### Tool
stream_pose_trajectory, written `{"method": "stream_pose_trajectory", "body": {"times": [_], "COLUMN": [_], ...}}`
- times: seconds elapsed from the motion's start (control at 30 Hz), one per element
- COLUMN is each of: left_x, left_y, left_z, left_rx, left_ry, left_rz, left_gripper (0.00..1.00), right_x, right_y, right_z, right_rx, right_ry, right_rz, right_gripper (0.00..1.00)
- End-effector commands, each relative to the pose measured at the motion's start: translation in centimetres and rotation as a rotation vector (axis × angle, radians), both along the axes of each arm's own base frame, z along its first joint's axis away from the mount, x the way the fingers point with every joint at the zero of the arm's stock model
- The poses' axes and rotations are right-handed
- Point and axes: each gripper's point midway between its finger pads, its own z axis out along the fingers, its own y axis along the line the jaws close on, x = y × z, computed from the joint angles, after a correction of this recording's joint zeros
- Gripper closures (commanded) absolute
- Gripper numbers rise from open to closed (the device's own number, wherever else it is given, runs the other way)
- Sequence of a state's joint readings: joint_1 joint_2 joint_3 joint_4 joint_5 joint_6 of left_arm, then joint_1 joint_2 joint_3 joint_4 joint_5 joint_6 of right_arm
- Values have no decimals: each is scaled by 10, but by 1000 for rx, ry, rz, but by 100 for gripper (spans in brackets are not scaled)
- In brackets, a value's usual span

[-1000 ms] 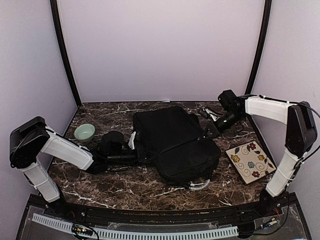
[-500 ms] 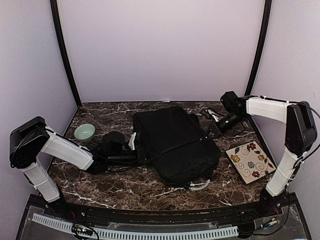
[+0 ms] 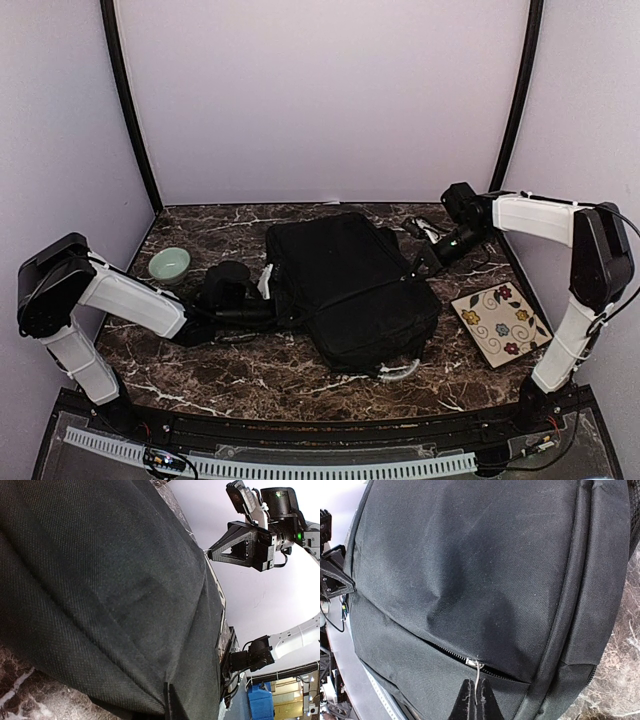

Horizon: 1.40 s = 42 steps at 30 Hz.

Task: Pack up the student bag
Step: Zip the lower front pocket of the student bag, then adjust the student bag at the center of the board, then reset both arms

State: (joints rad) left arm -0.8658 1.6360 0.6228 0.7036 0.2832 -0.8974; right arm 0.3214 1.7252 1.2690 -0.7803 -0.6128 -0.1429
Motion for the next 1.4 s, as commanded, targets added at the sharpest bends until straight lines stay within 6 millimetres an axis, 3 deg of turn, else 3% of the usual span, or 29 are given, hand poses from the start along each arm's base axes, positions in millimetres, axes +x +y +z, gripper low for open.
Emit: {"method": "stream_pose_trajectory", "body": {"times": [0.0, 0.13, 0.23, 0.27, 0.33, 0.47, 0.5, 0.53, 0.57, 0.6, 0.63, 0.8, 0.9, 0.97, 1.13, 1.37], "left_x": [12, 27, 46, 51, 60, 61, 60, 60, 61, 62, 65, 86, 98, 102, 95, 87], "left_y": [6, 19, 42, 50, 63, 86, 91, 95, 99, 104, 111, 151, 182, 195, 232, 245], "left_z": [11, 8, -4, -7, -9, 5, 12, 20, 28, 37, 47, 111, 149, 158, 155, 169], "left_rx": [11, 94, 312, 383, 503, 657, 672, 687, 702, 725, 755, 878, 957, 994, 989, 945], "left_ry": [-28, -34, -57, -61, -66, -96, -115, -143, -170, -199, -230, -442, -561, -634, -685, -735], "left_rz": [8, 17, 40, 43, 41, 49, 51, 50, 53, 61, 77, 263, 429, 495, 704, 776], "left_gripper": [100, 100, 100, 97, 80, 30, 19, 7, 3, 2, 1, 1, 1, 1, 1, 1], "right_x": [38, 37, 38, 38, 41, 52, 63, 64, 64, 65, 65, 65, 66, 62, 56, 42], "right_y": [-18, -15, -16, -18, -24, -48, -60, -71, -77, -83, -90, -103, -121, -131, -149, -136], "right_z": [16, 50, 72, 89, 107, 137, 144, 135, 135, 136, 136, 151, 167, 170, 151, 135], "right_rx": [-45, 12, 34, 41, 30, -18, -28, -28, -19, -22, -40, -84, -92, -83, -57, 53], "right_ry": [-142, -222, -301, -365, -454, -635, -699, -710, -728, -744, -750, -807, -879, -919, -912, -870], "right_rz": [-79, -42, -32, -33, -50, -181, -282, -351, -394, -427, -455, -489, -615, -680, -724, -626], "right_gripper": [95, 77, 65, 62, 58, 48, 41, 31, 20, 5, 1, 0, 0, 0, 0, 4]}}
